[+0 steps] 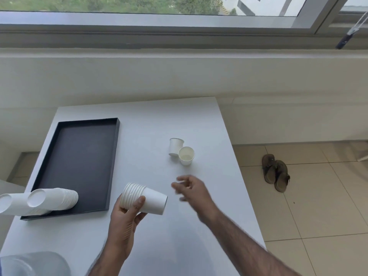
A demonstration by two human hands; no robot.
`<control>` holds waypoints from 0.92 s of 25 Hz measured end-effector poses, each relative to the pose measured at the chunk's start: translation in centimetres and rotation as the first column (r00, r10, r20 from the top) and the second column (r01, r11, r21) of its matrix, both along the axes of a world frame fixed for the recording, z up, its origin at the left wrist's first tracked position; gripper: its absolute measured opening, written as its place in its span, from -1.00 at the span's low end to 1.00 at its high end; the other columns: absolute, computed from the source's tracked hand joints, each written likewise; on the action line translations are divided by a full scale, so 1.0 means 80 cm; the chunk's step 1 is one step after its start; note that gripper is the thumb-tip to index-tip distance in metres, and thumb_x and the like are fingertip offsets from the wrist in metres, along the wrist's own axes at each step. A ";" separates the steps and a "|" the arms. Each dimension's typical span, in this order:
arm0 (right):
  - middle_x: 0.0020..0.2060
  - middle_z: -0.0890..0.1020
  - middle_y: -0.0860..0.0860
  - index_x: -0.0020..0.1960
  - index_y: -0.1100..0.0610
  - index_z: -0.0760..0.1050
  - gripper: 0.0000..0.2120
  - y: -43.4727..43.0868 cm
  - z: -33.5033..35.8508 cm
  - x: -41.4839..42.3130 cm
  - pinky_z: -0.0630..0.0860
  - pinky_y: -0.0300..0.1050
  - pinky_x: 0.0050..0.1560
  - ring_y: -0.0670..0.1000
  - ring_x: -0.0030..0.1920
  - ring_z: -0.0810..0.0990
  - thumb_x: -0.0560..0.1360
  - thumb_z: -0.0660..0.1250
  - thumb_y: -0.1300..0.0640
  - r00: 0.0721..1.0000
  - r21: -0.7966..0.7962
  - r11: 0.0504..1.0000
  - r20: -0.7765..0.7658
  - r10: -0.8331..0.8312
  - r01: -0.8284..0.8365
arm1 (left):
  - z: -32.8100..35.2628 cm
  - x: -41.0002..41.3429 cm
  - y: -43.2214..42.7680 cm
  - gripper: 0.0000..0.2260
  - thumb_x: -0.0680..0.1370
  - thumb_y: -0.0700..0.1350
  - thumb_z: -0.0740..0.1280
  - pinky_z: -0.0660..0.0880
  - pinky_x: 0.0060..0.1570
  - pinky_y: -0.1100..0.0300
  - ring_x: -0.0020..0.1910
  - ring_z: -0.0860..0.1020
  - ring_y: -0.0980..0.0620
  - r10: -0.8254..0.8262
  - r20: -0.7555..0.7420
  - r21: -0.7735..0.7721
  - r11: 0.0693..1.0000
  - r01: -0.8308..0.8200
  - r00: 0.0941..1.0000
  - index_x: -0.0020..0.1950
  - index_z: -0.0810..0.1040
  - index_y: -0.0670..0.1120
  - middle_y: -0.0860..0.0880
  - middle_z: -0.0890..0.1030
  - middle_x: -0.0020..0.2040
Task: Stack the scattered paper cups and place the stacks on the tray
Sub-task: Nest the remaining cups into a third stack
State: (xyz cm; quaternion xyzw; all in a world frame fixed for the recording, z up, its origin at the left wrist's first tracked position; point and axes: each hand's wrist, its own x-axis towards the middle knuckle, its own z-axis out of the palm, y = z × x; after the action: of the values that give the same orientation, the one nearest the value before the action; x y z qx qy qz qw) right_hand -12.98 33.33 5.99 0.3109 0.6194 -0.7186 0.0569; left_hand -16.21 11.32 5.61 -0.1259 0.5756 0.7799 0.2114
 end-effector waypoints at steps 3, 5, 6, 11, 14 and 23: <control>0.09 0.64 0.06 0.25 0.07 0.52 -0.53 0.050 -0.032 -0.041 0.56 -0.08 0.03 0.06 0.07 0.63 0.42 0.60 0.07 0.981 0.426 0.892 0.049 -0.189 0.150 | -0.001 -0.001 -0.009 -0.55 0.50 -0.15 0.47 0.69 0.07 0.09 0.30 0.63 -0.18 0.025 0.017 0.012 1.000 -0.026 1.000 0.39 0.55 -0.18 -0.23 0.66 0.29; 0.24 0.51 0.04 0.46 0.04 0.38 -0.29 0.074 -0.057 -0.060 0.51 -0.07 0.18 0.03 0.23 0.53 0.40 0.61 0.09 0.987 0.488 0.868 0.078 -0.143 0.088 | -0.003 0.000 -0.015 -0.54 0.49 -0.16 0.47 0.68 0.12 0.05 0.31 0.62 -0.20 0.044 0.019 0.003 0.999 -0.044 0.999 0.38 0.55 -0.18 -0.25 0.65 0.30; 0.30 0.45 0.02 0.53 0.00 0.29 -0.18 0.082 -0.068 -0.068 0.49 -0.04 0.26 0.01 0.31 0.47 0.38 0.62 0.10 0.991 0.472 0.880 0.089 -0.102 0.048 | -0.005 0.001 -0.018 -0.53 0.49 -0.16 0.47 0.67 0.15 0.03 0.33 0.61 -0.22 0.051 0.020 -0.004 0.999 -0.051 0.999 0.39 0.54 -0.18 -0.26 0.64 0.30; 0.45 0.39 0.01 0.59 0.00 0.19 -0.07 0.096 -0.110 -0.104 0.37 0.07 0.42 0.07 0.50 0.29 0.36 0.62 0.09 0.989 0.517 0.853 0.150 -0.011 -0.069 | -0.014 0.002 -0.038 -0.49 0.45 -0.20 0.45 0.66 0.13 0.06 0.26 0.62 -0.17 0.103 0.054 -0.009 0.995 -0.102 0.993 0.40 0.53 -0.17 -0.26 0.64 0.31; 0.38 0.49 0.00 0.49 0.02 0.36 -0.19 0.092 -0.120 -0.127 0.40 0.09 0.36 0.11 0.45 0.36 0.33 0.64 0.05 0.988 0.586 0.809 0.145 -0.045 -0.049 | -0.012 0.001 -0.044 -0.49 0.45 -0.22 0.43 0.67 0.10 0.09 0.22 0.63 -0.14 0.110 0.061 -0.008 0.994 -0.109 0.992 0.41 0.53 -0.18 -0.21 0.66 0.24; 0.35 0.48 0.03 0.32 0.03 0.47 -0.41 0.096 -0.132 -0.135 0.33 0.11 0.39 0.10 0.44 0.39 0.37 0.61 0.02 0.991 0.543 0.838 0.074 -0.113 0.055 | 0.002 0.002 -0.049 -0.43 0.41 -0.26 0.43 0.68 0.03 0.06 0.17 0.64 -0.19 0.123 0.034 -0.054 0.991 -0.121 0.992 0.44 0.49 -0.22 -0.27 0.65 0.25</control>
State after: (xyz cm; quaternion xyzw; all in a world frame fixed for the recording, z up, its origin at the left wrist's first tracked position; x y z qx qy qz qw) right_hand -23.81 40.98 -4.58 0.3778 0.7786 -0.4999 -0.0326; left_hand -16.06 7.44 5.74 -0.1808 0.5828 0.7736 0.1707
